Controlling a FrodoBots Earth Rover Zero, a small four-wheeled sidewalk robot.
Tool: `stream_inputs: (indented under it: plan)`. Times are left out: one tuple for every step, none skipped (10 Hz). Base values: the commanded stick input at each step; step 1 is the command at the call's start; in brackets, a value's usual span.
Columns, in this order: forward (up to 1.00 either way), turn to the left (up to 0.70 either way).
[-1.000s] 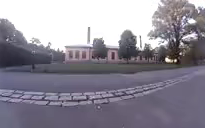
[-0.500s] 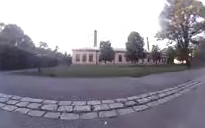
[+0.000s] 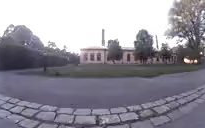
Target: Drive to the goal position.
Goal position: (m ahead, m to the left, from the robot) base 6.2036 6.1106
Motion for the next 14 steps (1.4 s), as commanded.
stream_inputs:
  plan:
    - [0.7, 0.27]
    - [0.7, 0.27]
    - [0.7, 0.27]
    - [0.7, 0.27]
    - [0.7, 0.27]
    - [0.7, 0.27]
    - [0.7, 0.27]
    - [0.7, 0.27]
    - [0.7, 0.27]
    - [0.7, 0.27]
    - [0.7, 0.27]
    - [0.7, 0.27]
    - [0.7, 0.27]
    - [0.7, 0.27]
